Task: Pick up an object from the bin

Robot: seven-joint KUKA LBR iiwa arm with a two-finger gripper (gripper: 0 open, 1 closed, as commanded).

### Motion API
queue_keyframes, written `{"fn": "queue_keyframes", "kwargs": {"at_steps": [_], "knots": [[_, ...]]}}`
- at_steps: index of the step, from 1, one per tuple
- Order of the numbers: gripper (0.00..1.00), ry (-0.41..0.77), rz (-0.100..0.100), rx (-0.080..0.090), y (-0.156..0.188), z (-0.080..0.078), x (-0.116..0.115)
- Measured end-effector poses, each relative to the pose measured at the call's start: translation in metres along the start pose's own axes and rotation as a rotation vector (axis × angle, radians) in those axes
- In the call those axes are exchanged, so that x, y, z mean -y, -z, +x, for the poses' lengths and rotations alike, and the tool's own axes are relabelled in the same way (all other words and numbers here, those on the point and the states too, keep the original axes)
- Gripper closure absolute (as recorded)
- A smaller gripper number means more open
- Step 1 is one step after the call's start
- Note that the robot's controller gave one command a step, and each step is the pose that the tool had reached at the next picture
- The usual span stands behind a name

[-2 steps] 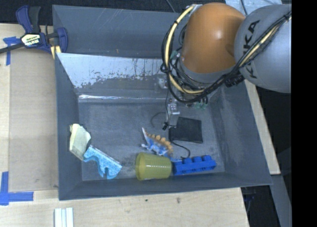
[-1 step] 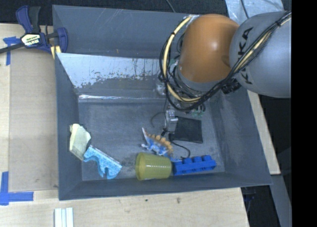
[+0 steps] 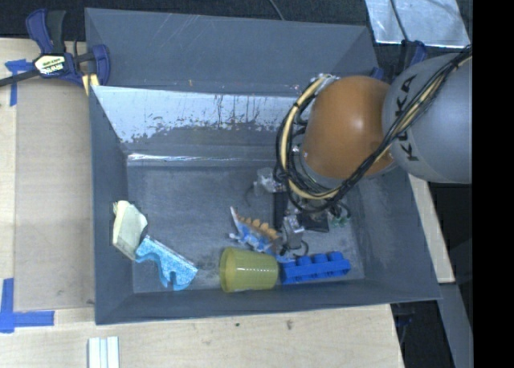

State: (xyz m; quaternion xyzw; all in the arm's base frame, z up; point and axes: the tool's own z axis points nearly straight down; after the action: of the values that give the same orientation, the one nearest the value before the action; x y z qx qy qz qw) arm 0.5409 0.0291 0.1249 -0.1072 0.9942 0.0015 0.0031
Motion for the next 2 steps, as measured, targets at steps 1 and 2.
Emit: {"fn": "queue_keyframes", "kwargs": {"at_steps": [1, 2], "knots": [[0.00, 0.099, 0.006, -0.007, -0.024, 0.007, 0.028], [0.00, 0.177, 0.003, 0.004, -0.023, -0.007, 0.027]]}}
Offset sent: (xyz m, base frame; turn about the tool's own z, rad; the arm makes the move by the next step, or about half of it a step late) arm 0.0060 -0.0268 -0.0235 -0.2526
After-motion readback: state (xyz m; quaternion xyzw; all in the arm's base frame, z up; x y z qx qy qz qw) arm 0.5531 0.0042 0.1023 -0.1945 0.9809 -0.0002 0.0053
